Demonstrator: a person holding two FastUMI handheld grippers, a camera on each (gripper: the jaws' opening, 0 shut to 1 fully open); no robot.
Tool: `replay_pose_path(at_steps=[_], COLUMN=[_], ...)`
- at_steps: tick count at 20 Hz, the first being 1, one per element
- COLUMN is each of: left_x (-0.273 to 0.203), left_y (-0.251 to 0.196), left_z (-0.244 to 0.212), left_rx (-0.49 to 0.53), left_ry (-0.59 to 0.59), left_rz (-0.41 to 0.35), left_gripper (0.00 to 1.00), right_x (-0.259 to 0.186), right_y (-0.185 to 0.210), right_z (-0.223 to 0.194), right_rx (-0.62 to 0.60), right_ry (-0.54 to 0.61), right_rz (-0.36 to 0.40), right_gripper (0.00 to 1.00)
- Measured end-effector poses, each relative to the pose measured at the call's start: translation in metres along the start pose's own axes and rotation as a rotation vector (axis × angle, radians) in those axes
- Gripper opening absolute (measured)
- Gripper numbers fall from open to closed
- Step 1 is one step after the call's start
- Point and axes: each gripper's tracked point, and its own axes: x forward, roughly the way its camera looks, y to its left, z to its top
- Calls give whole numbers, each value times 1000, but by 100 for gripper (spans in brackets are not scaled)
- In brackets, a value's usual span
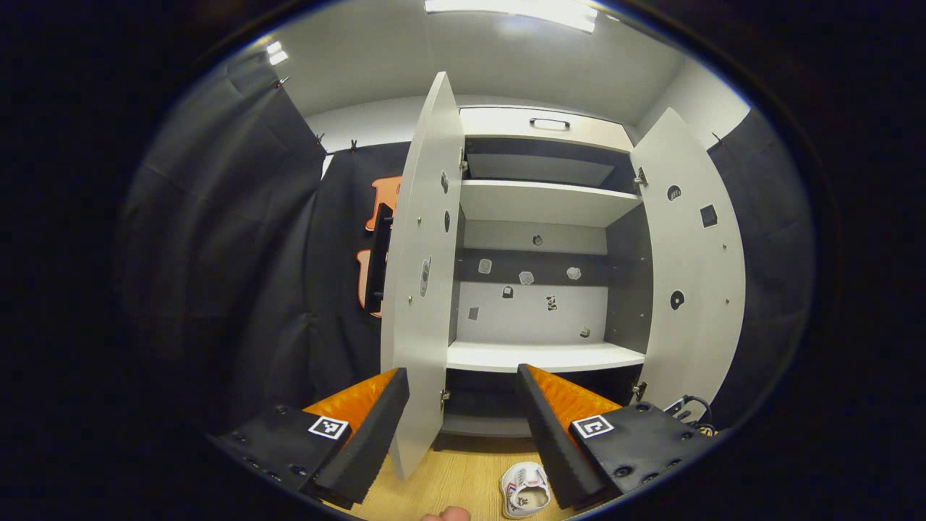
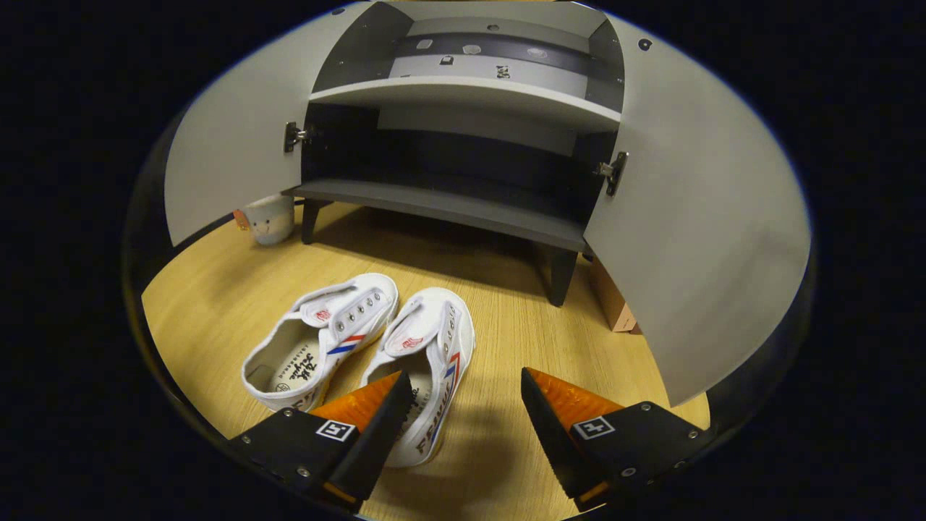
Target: Grab one shoe with the right hand and put it into the shoe cabinet, grab the other shoe with the left hand and put it into the shoe cabinet; then close the right door with the right hand and the left door with the left hand.
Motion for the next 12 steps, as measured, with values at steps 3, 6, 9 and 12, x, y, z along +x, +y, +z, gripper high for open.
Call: replay_pose_path(at_steps=[3, 6, 9, 12], left_x=[1, 2, 2, 1], left_y=[1, -1, -5, -7], left_z=[-1, -3, -3, -5], left_rx=[4, 2, -2, 7], left_ry=[5, 11, 12, 20], left_rz=[0, 0, -9, -13], left_gripper=[96, 96, 96, 96], right_x=[24, 48, 64, 71], right_y=[-3, -2, -4, 6], right_z=[-3, 1, 0, 4], right_rx=[11, 33, 66, 59], right_ry=[18, 22, 34, 14], right_rz=[1, 10, 9, 55], right_gripper=[91, 89, 84, 65])
